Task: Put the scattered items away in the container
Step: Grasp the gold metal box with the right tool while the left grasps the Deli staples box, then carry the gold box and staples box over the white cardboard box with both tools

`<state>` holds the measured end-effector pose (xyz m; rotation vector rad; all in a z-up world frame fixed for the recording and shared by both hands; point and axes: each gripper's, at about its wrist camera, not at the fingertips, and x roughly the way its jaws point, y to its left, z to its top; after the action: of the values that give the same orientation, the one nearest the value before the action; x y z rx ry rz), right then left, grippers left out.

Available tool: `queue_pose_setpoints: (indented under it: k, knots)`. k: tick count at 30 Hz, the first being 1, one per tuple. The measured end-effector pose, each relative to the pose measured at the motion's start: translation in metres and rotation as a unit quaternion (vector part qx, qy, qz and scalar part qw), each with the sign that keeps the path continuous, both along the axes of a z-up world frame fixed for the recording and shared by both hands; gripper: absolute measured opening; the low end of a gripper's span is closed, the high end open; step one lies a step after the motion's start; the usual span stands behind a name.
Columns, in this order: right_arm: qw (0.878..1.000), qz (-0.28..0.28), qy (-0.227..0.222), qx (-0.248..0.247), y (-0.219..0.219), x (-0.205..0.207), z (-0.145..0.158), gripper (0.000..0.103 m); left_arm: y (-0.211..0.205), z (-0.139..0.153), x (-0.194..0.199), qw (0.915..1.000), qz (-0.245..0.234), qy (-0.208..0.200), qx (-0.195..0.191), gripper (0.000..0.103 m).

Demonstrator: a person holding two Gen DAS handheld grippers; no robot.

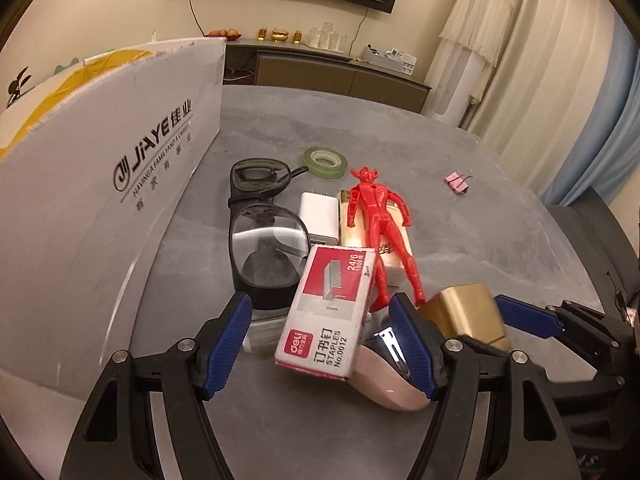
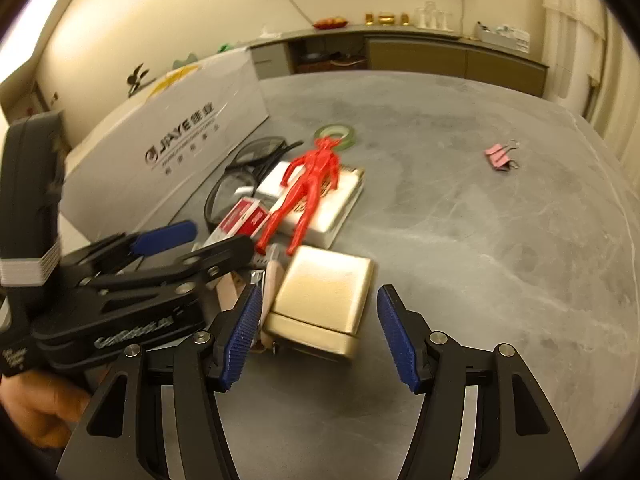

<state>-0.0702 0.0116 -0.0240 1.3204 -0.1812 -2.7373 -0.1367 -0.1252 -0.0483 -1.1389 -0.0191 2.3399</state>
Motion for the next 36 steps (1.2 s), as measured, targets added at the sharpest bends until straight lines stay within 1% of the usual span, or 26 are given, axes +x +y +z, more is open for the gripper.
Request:
queue_pose_setpoints:
  k: [2,3,4,5,8,10,13,16,17,19,20,21,22,23,26,32,36]
  knots:
    - [1.0,0.003,-0.007,0.003,-0.002,-0.003,-0.005,0.064,0.0,-0.007,-0.004,0.9999,0.003,-0.013,-0.004,0.07]
    - [1.0,0.002,-0.011,0.001,-0.001,-0.005,-0.008,0.064,-0.001,-0.009,-0.006,0.9998,0.001,-0.02,-0.002,0.067]
    - [1.0,0.001,-0.015,-0.004,0.0,-0.006,-0.01,0.064,0.0,-0.011,-0.006,0.9996,-0.005,-0.027,0.003,0.056]
    - [1.0,-0.002,-0.019,-0.011,0.003,-0.007,-0.012,0.064,0.002,-0.011,-0.006,0.9995,-0.011,-0.029,0.004,0.048]
    - [0.999,-0.013,-0.023,-0.032,0.01,-0.009,-0.013,0.062,0.007,-0.01,-0.002,0.9996,-0.022,-0.019,-0.005,0.044]
    - [0.999,-0.017,-0.021,-0.031,0.011,-0.008,-0.012,0.058,0.007,-0.008,0.002,0.9996,-0.025,-0.015,-0.004,0.042]
    - [0.999,-0.016,-0.02,-0.022,0.009,-0.005,-0.012,0.058,0.006,-0.005,0.001,0.9998,-0.017,-0.013,-0.001,0.042]
    - [1.0,-0.025,-0.015,-0.007,0.009,-0.006,-0.012,0.059,0.008,-0.007,-0.009,0.9999,-0.002,-0.015,-0.007,0.062]
    - [1.0,-0.027,-0.016,-0.005,0.01,-0.007,-0.013,0.059,0.009,-0.008,-0.013,0.9998,0.003,-0.017,-0.006,0.066]
    - [0.999,-0.03,-0.018,-0.008,0.011,-0.011,-0.016,0.059,0.012,-0.011,-0.022,0.9996,0.001,-0.026,0.005,0.066]
    - [0.999,-0.029,-0.02,-0.015,0.013,-0.012,-0.017,0.058,0.014,-0.011,-0.024,0.9995,-0.007,-0.028,0.014,0.062]
    - [0.999,-0.028,-0.024,-0.025,0.014,-0.013,-0.018,0.056,0.015,-0.01,-0.023,0.9995,-0.01,-0.024,0.016,0.055]
    - [0.999,-0.03,-0.023,-0.031,0.016,-0.013,-0.018,0.054,0.016,-0.011,-0.023,0.9996,-0.012,-0.023,0.009,0.039]
    - [0.999,-0.033,-0.02,-0.033,0.018,-0.012,-0.016,0.053,0.017,-0.011,-0.023,0.9996,-0.014,-0.025,0.003,0.039]
    - [0.998,-0.038,-0.012,-0.039,0.023,-0.01,-0.01,0.052,0.011,-0.008,-0.02,0.9996,-0.011,-0.022,0.011,0.039]
    - [0.997,-0.046,-0.003,-0.054,0.029,-0.004,-0.004,0.052,0.001,0.015,-0.01,0.999,-0.006,-0.006,0.044,0.039]
    - [0.996,-0.05,0.006,-0.067,0.034,0.001,0.002,0.052,-0.004,0.031,-0.004,0.9983,-0.007,0.006,0.058,0.039]
